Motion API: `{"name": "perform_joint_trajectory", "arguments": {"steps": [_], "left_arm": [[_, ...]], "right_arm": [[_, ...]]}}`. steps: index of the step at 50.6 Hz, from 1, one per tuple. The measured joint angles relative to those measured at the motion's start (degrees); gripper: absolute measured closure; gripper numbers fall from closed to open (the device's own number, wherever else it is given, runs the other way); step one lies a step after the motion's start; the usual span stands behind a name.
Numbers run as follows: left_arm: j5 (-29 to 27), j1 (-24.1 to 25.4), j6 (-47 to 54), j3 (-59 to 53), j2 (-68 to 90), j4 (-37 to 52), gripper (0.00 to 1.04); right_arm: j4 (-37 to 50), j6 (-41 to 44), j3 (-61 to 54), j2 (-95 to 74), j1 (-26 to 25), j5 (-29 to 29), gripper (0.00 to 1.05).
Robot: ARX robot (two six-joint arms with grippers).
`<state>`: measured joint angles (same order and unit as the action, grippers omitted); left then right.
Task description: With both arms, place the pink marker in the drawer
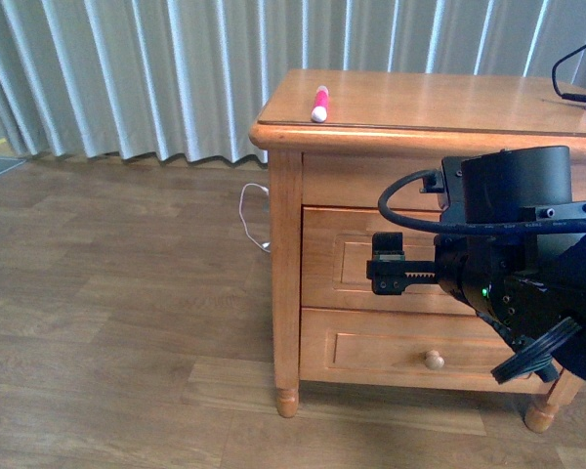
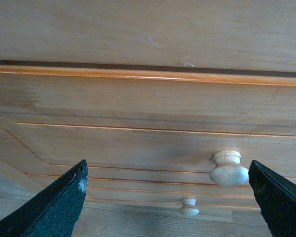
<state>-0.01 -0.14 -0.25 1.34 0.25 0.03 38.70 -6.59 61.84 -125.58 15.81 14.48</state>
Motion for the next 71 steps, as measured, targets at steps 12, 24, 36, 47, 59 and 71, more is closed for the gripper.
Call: {"name": "perform_joint_trajectory", "arguments": {"steps": [12, 24, 36, 47, 59, 71], "left_arm": [[0.0, 0.0, 0.0, 0.0, 0.0, 0.0, 0.06], [0.0, 0.0, 0.0, 0.0, 0.0, 0.0, 0.06], [0.0, 0.0, 0.0, 0.0, 0.0, 0.0, 0.06], [0.0, 0.0, 0.0, 0.0, 0.0, 0.0, 0.06], [0.0, 0.0, 0.0, 0.0, 0.0, 0.0, 0.06], [0.0, 0.0, 0.0, 0.0, 0.0, 0.0, 0.06]], "right_arm": [[0.0, 0.6, 2.3, -3.4, -1.9, 0.0, 0.09], [0.0, 1.4, 4.0, -5.3, -2.6, 0.2, 0.09], [-0.1, 1.7, 4.7, -6.4, -3.0, 0.4, 0.09], [-0.4, 1.9, 4.8, -6.6, -3.6, 0.2, 0.43], [-0.6, 2.2, 4.8, -6.6, -4.1, 0.9, 0.79], [-0.9, 2.0, 4.8, -6.6, -4.1, 0.9, 0.8]]}}
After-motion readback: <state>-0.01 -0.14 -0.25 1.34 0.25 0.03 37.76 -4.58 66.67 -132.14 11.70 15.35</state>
